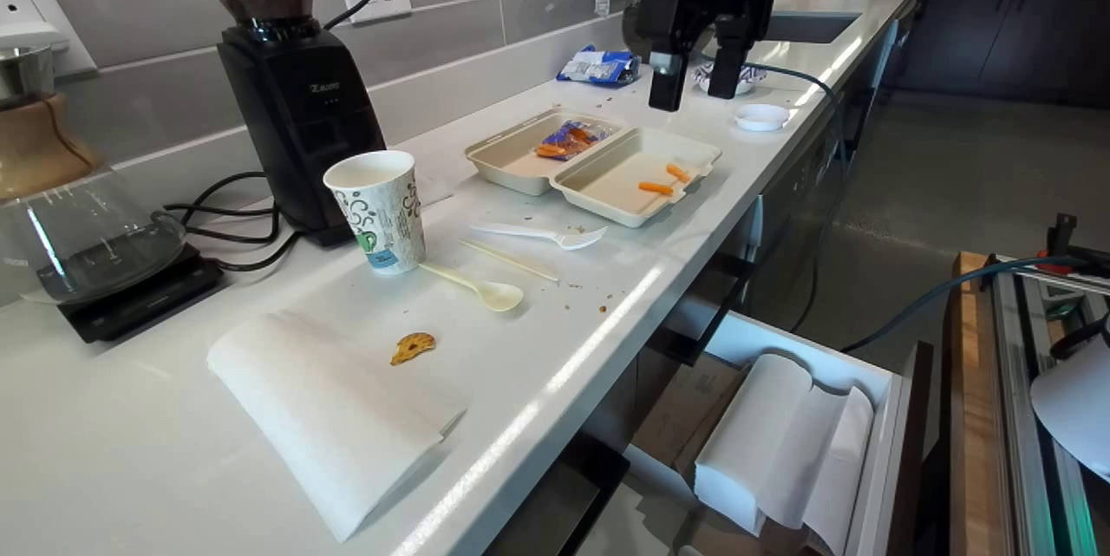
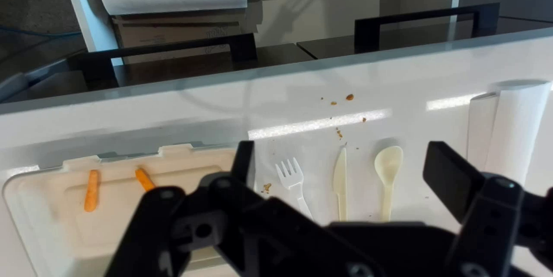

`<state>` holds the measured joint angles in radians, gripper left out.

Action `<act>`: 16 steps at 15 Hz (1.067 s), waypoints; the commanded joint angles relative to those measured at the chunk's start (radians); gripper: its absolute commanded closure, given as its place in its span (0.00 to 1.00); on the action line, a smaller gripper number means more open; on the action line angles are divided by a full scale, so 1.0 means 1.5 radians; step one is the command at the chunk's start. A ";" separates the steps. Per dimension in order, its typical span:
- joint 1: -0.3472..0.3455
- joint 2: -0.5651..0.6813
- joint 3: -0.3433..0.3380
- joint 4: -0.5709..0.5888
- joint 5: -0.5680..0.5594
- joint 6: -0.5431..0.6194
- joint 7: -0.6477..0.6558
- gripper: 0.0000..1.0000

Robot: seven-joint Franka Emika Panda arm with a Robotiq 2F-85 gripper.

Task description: Put one orange object in the plastic

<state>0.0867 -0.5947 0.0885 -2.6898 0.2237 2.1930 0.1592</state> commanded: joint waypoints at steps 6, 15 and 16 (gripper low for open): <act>0.000 0.001 -0.002 -0.009 -0.002 0.012 -0.007 0.00; -0.046 0.005 0.031 -0.015 -0.087 0.038 0.042 0.00; -0.062 0.004 0.038 -0.019 -0.131 0.049 0.038 0.00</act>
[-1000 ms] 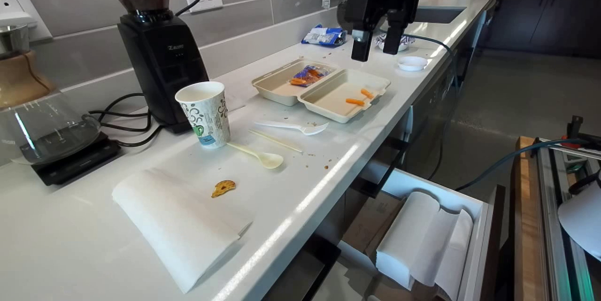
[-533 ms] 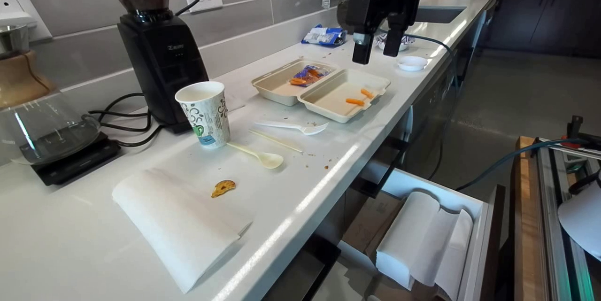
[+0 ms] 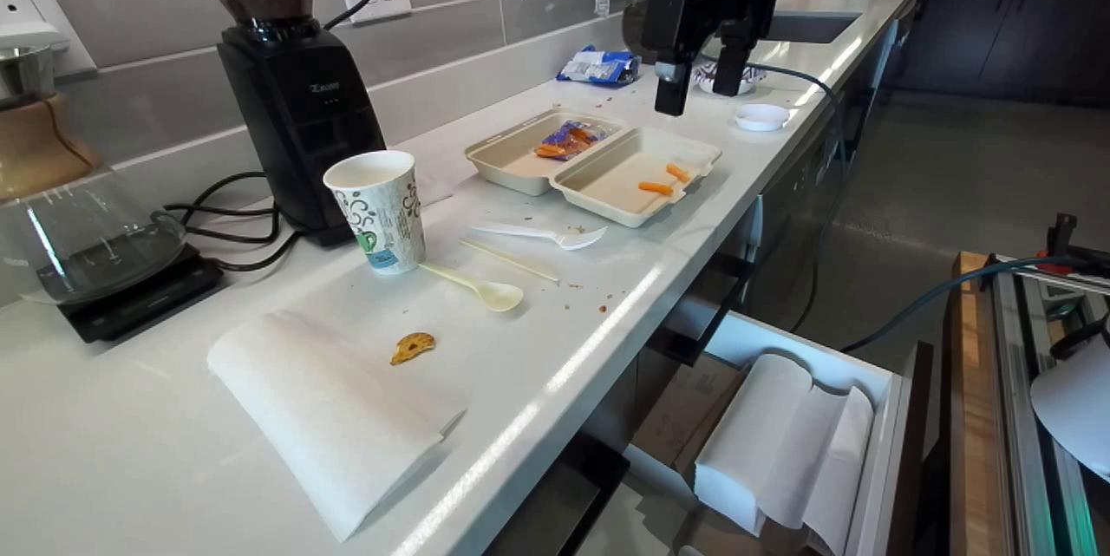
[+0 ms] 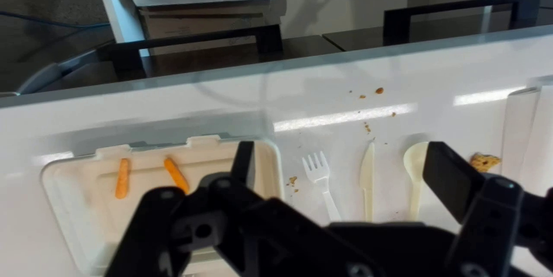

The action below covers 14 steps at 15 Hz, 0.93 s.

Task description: Put one orange object in the plastic

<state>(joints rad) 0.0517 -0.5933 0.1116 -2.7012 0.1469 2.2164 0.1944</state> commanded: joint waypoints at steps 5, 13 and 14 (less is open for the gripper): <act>-0.075 0.028 0.007 -0.034 -0.219 0.152 -0.031 0.00; -0.076 0.087 -0.020 -0.034 -0.223 0.268 -0.078 0.00; -0.076 0.085 -0.019 -0.033 -0.223 0.268 -0.078 0.00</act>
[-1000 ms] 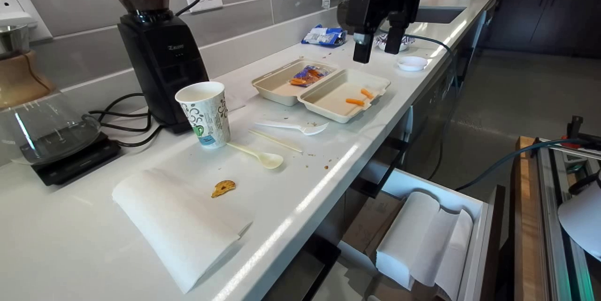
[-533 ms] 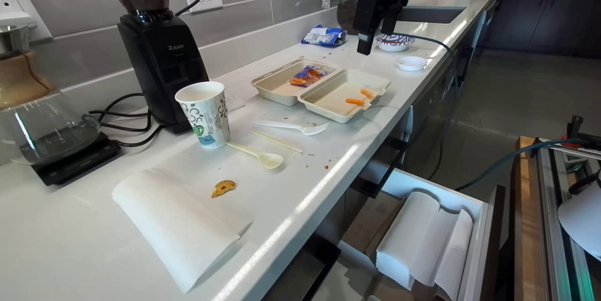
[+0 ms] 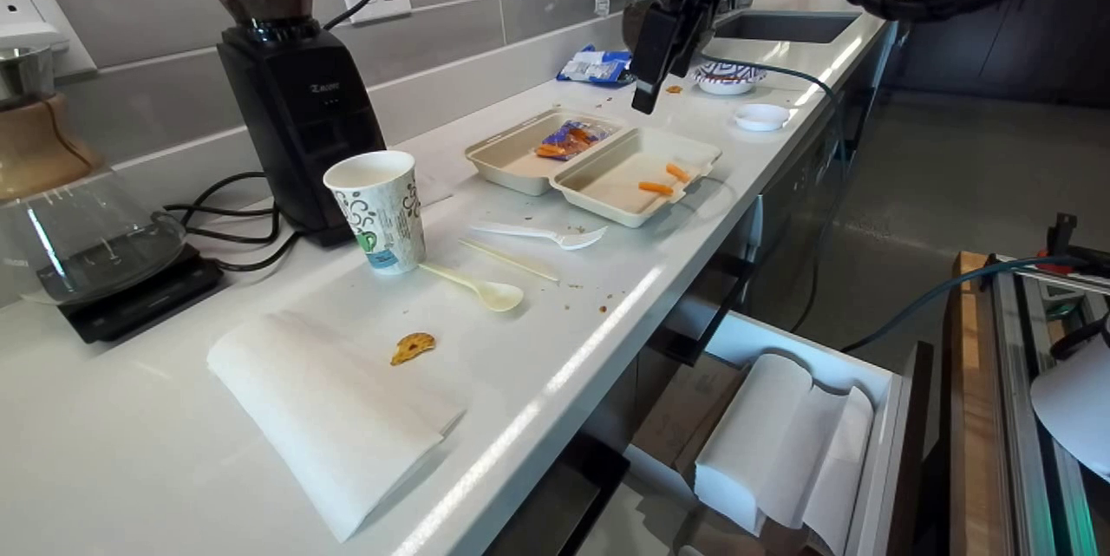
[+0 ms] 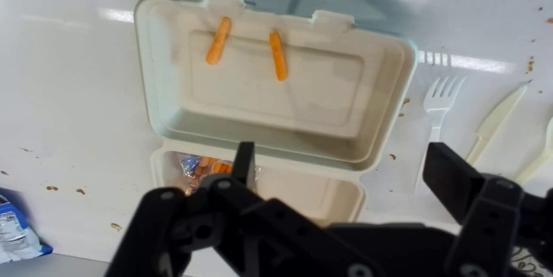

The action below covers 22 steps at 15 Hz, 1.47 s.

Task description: Put one orange object in the plastic

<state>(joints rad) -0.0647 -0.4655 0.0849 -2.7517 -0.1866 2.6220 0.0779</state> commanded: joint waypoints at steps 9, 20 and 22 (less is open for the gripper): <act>0.059 0.060 -0.054 0.008 0.070 -0.014 -0.098 0.00; 0.054 0.194 -0.086 0.031 0.072 0.049 -0.185 0.00; 0.048 0.211 -0.090 0.034 0.070 0.064 -0.190 0.00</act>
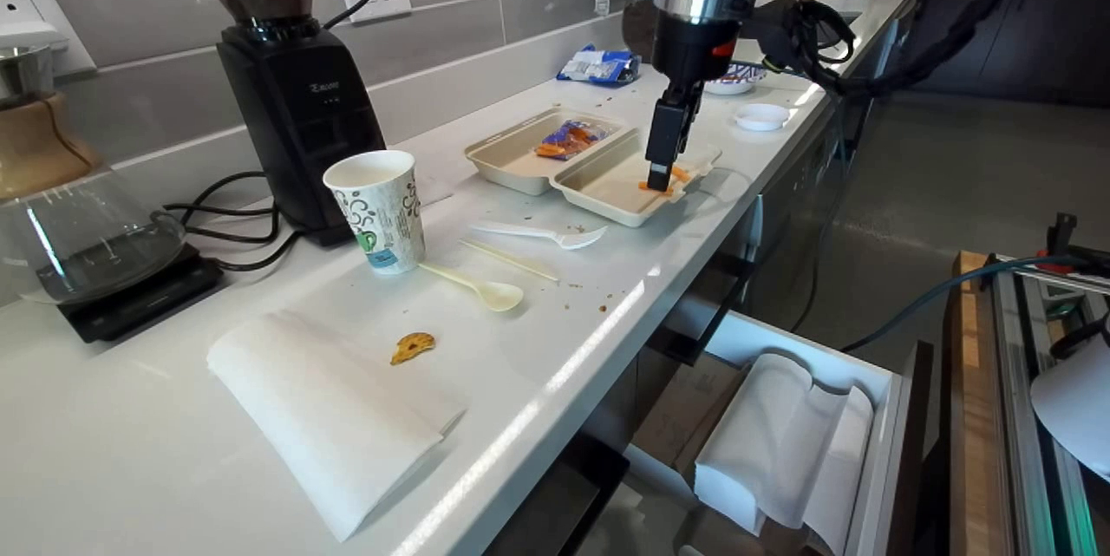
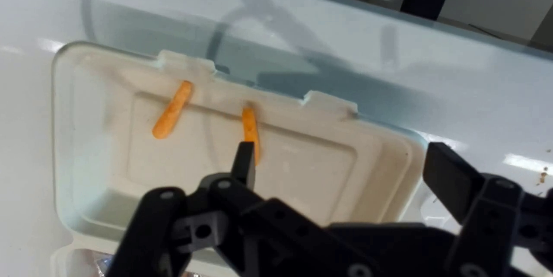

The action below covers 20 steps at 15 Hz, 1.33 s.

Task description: Put one orange object in the plastic

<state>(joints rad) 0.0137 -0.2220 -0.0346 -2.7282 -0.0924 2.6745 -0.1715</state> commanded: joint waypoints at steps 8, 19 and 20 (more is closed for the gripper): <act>-0.026 0.081 -0.019 0.028 0.000 0.056 -0.020 0.00; -0.029 0.125 -0.017 0.063 0.004 0.085 -0.018 0.12; -0.030 0.128 -0.016 0.065 0.002 0.083 -0.018 0.16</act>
<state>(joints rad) -0.0254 -0.0654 -0.0609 -2.6454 -0.0933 2.7767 -0.1900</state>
